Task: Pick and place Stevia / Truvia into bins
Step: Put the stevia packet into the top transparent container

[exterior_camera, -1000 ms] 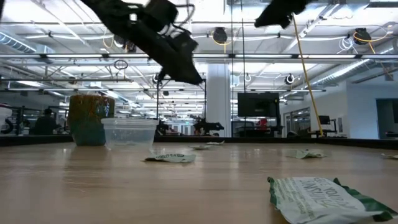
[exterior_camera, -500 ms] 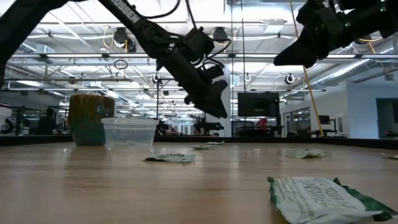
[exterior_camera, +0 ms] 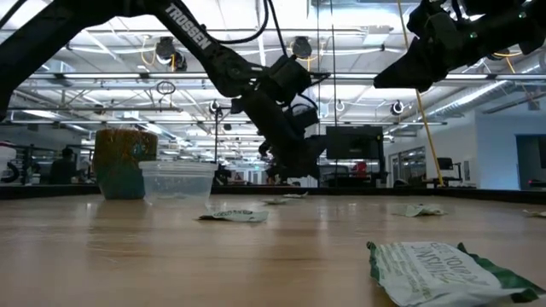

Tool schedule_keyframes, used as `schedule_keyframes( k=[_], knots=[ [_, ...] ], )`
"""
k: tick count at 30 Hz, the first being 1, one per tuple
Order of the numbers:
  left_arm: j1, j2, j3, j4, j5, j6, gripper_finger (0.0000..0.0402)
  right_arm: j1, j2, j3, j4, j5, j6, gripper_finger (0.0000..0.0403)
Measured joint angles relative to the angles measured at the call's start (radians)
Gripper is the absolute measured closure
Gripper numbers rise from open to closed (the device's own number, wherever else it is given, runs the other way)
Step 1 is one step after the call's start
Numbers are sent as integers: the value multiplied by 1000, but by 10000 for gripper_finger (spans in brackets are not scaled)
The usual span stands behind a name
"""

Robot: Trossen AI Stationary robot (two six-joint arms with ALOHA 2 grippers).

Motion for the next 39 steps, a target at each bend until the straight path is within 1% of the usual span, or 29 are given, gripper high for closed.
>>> schedule_keyframes(
  k=[4, 6, 11, 14, 17, 20, 24, 31, 33, 36, 39],
  knots=[
    [1, -8, 1, -81, -12, 10, 243, 0, 0, 0, 3, 0, -10, 309],
    [1, -30, 30, -197, 11, 10, 246, 0, 0, 0, 4, 0, -24, 309],
    [4, -57, 203, -484, 83, 35, 236, 0, 0, 0, 8, 0, -52, 309],
    [23, -55, 298, -581, 141, 83, 218, -7, 0, 0, 19, 1, -53, 309],
    [55, -55, 337, -586, 191, 80, 201, -20, 0, 0, 31, 0, -53, 309],
    [83, -47, 340, -597, 236, 55, 189, -32, 0, 0, 35, 0, -53, 309],
    [97, -19, 341, -588, 277, -8, 186, -48, 0, 0, 39, 0, -53, 310],
    [108, 33, 342, -598, 310, -126, 185, -75, 0, 0, 91, -1, -83, 309],
    [109, 52, 342, -604, 306, -146, 185, -80, 0, 0, 98, -3, -94, 309],
    [109, 57, 342, -649, 253, -156, 185, -84, 0, 1, 115, -3, -108, 309],
    [112, 54, 344, -648, 250, -147, 185, -84, 0, 1, 129, -2, -109, 309]
  ],
)
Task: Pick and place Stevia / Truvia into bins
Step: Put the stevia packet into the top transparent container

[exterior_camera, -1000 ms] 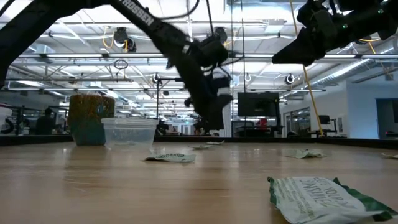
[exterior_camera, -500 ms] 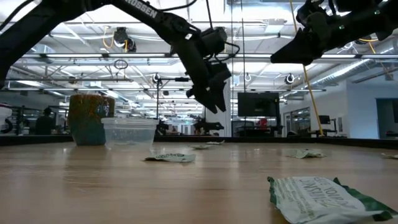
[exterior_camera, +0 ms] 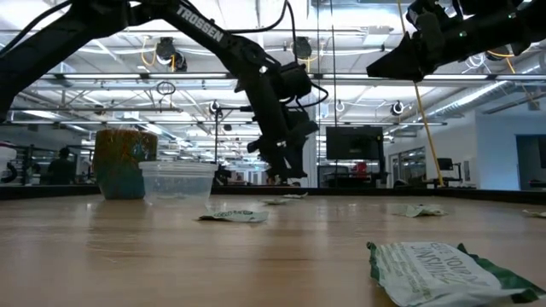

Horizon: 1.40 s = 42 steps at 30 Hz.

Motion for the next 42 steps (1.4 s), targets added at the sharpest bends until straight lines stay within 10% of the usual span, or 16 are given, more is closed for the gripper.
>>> schedule_keyframes(
  k=[10, 27, 42],
  knots=[
    [2, -153, 0, -59, 2, 102, 186, -21, 86, 0, -50, 1, 101, 309],
    [-70, -776, 0, -303, -142, 150, 186, -178, 880, 160, 402, -1, 250, 309],
    [-112, -843, 0, -408, -242, 147, 186, -210, 1211, 373, 370, 3, 282, 310]
  ],
)
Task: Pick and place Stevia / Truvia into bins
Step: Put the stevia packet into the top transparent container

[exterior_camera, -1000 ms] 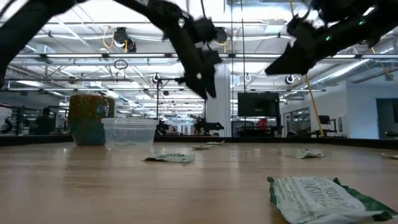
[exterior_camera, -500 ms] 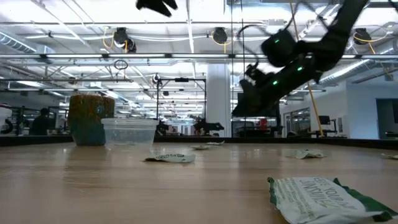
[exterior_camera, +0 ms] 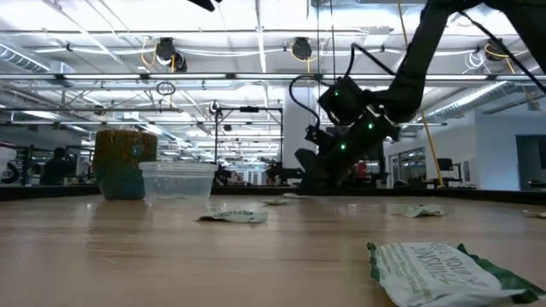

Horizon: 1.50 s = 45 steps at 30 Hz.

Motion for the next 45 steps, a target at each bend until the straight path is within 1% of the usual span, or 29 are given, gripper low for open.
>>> schedule_keyframes(
  k=[3, 5, 7, 10, 11, 17, 22, 26, 29, 31, 33, 36, 38, 41, 45],
  knots=[
    [-8, 8, -1, 0, 11, -4, 186, -12, 32, 11, 14, 3, 10, 312],
    [-11, 5, -2, 1, 13, -4, 186, -21, 44, 11, 17, 7, 11, 323],
    [-17, 3, -1, 1, 10, -4, 186, -27, 44, 11, 12, 5, 9, 345],
    [-22, 5, -1, 1, 8, -5, 186, -27, 34, 9, 17, 2, -12, 388],
    [-25, 5, -1, 0, 8, -10, 186, -27, 32, 9, 23, 1, -21, 395],
    [-32, 5, -1, -30, 6, -56, 186, -9, -10, 6, -6, -12, -43, 401],
    [-55, 11, -1, -120, 7, -120, 186, 27, -81, 5, -8, -106, -59, 402],
    [-87, 12, -1, -226, 6, -191, 186, 66, -161, 5, 2, -227, -80, 402],
    [-108, 12, -1, -257, -17, -208, 186, 106, -201, 5, 36, -317, -85, 402],
    [-118, 12, -1, -252, -60, -208, 186, 155, -209, 12, 78, -319, -85, 402],
    [-121, 12, -1, -242, -107, -209, 186, 217, -207, 47, 76, -315, -110, 403],
    [-121, 12, -1, -233, -159, -211, 186, 305, -181, 136, 7, -304, -180, 403],
    [-121, 12, -1, -219, -178, -215, 186, 352, -161, 203, -77, -247, -233, 403],
    [-121, 11, -1, -197, -191, -215, 186, 391, -115, 315, -164, -163, -279, 403],
    [-121, 11, -1, -178, -221, -219, 186, 404, -29, 409, -185, -158, -281, 403]
  ],
)
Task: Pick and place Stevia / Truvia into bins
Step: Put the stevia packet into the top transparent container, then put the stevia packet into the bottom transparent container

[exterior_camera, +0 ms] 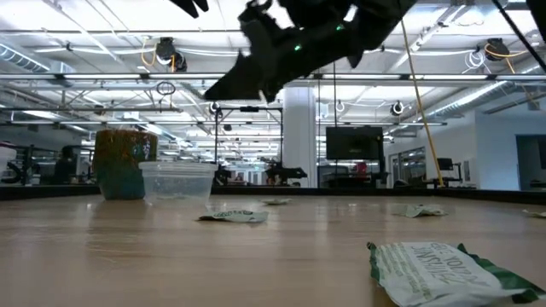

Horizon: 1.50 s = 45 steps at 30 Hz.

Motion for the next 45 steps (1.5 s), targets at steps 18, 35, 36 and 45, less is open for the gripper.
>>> schedule_keyframes(
  k=[18, 35, 36, 45],
  knots=[
    [0, 0, 0, 13, 14, 4, 186, -20, 188, 53, 48, 32, 3, 377],
    [-48, 24, -19, 5, 300, 138, 186, -15, 14, 53, -186, 23, -42, 312],
    [-65, 24, -40, 9, 308, 146, 186, -15, -16, 52, -254, 23, -29, 313],
    [-206, 22, -364, 243, 272, 28, 186, -37, -438, -52, -636, 26, 85, 313]
  ],
)
